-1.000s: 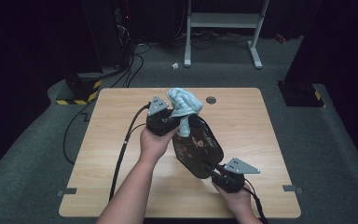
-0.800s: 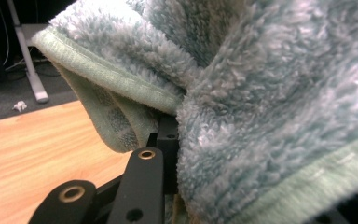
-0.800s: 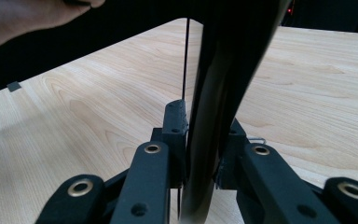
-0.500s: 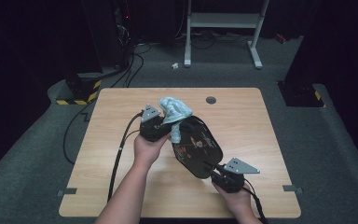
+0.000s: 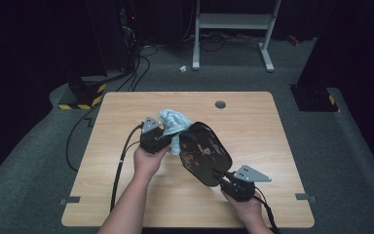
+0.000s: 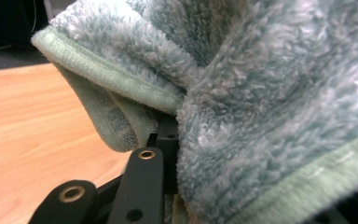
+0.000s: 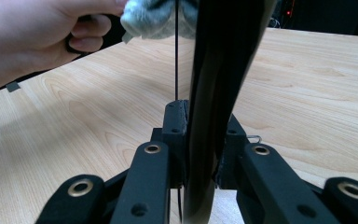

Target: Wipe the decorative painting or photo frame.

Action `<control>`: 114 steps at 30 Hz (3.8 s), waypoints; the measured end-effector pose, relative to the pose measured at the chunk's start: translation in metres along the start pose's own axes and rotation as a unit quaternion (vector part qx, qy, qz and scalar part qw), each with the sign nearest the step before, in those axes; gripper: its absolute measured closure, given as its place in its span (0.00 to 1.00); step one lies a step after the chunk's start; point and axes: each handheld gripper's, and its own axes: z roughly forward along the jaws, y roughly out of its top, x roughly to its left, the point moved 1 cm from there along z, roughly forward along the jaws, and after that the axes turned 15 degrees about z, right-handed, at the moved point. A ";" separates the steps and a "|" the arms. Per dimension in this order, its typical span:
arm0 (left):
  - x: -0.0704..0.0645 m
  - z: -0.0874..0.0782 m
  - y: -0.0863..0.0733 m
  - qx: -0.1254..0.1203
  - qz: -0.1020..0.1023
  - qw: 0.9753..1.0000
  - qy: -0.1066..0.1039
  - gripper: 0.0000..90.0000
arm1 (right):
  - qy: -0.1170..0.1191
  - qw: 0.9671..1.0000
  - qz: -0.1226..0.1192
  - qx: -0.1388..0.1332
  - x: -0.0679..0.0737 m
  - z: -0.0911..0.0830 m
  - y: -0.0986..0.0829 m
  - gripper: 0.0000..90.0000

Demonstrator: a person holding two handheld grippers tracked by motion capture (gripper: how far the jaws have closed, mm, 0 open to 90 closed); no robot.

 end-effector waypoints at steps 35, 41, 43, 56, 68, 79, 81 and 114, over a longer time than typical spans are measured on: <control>-0.022 -0.026 0.024 -0.041 0.049 0.998 -0.007 0.80 | -0.004 1.000 0.001 0.002 0.000 0.000 -0.001 0.86; -0.015 -0.013 0.000 -0.006 0.032 0.999 -0.005 0.80 | -0.003 1.000 0.002 0.002 0.000 0.000 0.000 0.86; -0.013 -0.009 -0.009 0.004 0.023 1.000 -0.005 0.80 | -0.002 1.000 0.002 0.003 -0.001 0.000 0.000 0.86; -0.016 0.012 -0.063 0.089 0.007 0.996 -0.016 0.80 | 0.004 1.000 0.004 0.003 -0.001 0.000 0.000 0.86; -0.008 -0.004 -0.031 0.043 -0.005 0.999 -0.002 0.80 | 0.004 1.000 0.006 0.003 -0.002 0.000 0.000 0.86; -0.023 -0.023 0.043 -0.033 0.040 0.999 -0.016 0.80 | 0.003 1.000 0.005 0.003 -0.002 0.000 0.000 0.86; -0.029 -0.024 0.053 -0.043 0.052 0.998 -0.020 0.80 | 0.003 1.000 0.003 0.002 -0.002 0.000 0.000 0.86; -0.019 0.013 -0.065 0.103 0.013 0.993 -0.052 0.80 | 0.002 1.000 0.002 0.002 -0.001 0.000 -0.001 0.86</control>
